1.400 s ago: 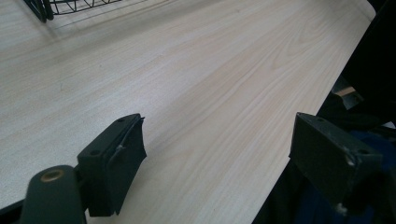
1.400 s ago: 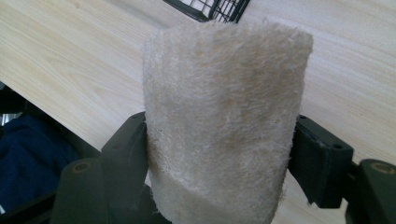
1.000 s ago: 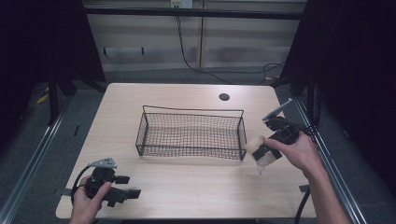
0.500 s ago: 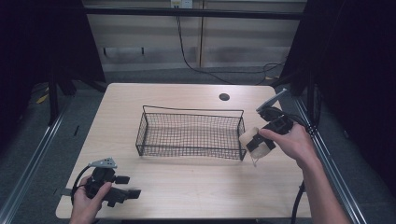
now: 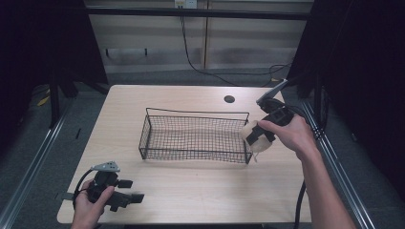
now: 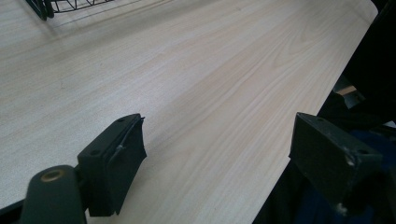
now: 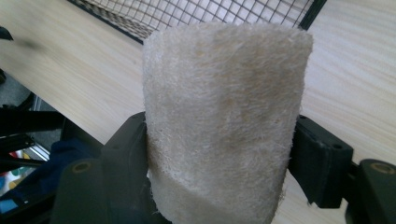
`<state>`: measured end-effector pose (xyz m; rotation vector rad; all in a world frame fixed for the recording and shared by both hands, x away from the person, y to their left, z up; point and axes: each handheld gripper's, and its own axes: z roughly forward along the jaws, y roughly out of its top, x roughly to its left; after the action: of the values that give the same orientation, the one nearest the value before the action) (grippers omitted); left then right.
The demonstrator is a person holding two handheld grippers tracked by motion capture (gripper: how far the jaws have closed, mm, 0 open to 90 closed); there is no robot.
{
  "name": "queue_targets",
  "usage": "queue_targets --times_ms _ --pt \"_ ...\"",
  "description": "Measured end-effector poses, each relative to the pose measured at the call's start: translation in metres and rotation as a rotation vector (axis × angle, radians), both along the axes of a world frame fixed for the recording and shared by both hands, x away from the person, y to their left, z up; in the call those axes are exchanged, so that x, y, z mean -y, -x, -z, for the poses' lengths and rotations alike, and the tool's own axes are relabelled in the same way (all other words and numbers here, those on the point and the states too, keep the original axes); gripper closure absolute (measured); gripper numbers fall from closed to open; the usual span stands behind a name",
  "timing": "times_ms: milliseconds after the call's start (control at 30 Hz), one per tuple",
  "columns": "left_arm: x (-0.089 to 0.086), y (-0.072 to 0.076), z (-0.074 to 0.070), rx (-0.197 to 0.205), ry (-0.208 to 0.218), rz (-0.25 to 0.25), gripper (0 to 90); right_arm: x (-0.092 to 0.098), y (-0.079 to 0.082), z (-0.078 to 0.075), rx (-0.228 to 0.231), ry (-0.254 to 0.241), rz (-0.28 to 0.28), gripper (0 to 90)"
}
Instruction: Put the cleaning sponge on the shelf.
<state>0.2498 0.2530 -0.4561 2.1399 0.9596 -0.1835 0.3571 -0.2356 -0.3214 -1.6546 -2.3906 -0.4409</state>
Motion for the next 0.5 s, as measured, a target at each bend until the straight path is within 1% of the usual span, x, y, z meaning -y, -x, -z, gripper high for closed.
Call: queue_targets --times_ms 67,167,233,300,367,433,500 --pt "-0.001 0.000 -0.001 0.005 0.003 0.002 17.8 -0.004 -0.004 -0.002 -0.001 0.011 -0.001 28.3" --pt "-0.002 0.000 -0.001 0.004 0.007 -0.009 17.8 -0.010 -0.011 -0.004 -0.004 0.019 0.004 28.3" --pt "-0.002 0.000 0.000 0.006 0.005 -0.002 17.8 -0.016 -0.018 -0.004 -0.010 0.020 0.008 28.3" --pt "-0.002 0.000 0.000 0.006 0.001 0.000 17.8 -0.019 -0.020 -0.003 -0.012 0.026 0.008 28.3" --pt "-0.001 0.000 0.000 0.002 0.004 0.001 17.9 -0.022 -0.024 -0.004 -0.008 0.025 0.021 28.3" --pt "-0.001 0.000 0.000 0.004 0.006 -0.003 17.9 -0.024 -0.028 -0.005 0.008 0.028 0.041 28.3" --pt "-0.001 0.000 0.000 0.005 0.005 -0.001 17.9 -0.027 -0.031 -0.004 0.001 0.035 0.041 28.3"
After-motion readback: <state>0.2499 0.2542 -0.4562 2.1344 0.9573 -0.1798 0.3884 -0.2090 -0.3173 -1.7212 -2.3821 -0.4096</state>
